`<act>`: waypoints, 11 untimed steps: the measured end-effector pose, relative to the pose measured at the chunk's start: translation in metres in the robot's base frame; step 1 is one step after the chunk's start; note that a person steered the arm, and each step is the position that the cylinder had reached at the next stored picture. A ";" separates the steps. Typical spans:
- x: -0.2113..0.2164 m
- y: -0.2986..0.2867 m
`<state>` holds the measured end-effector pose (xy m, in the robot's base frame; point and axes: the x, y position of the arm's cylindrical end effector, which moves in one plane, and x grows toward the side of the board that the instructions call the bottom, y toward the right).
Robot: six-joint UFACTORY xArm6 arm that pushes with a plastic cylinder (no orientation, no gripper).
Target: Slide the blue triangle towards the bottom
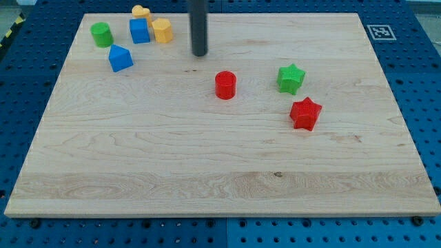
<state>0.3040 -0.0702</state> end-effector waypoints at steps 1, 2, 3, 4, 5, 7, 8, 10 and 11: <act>-0.014 -0.062; -0.014 -0.117; -0.002 -0.145; 0.015 -0.149; 0.032 -0.139; 0.058 -0.099; 0.081 -0.099; 0.139 -0.100; 0.169 -0.110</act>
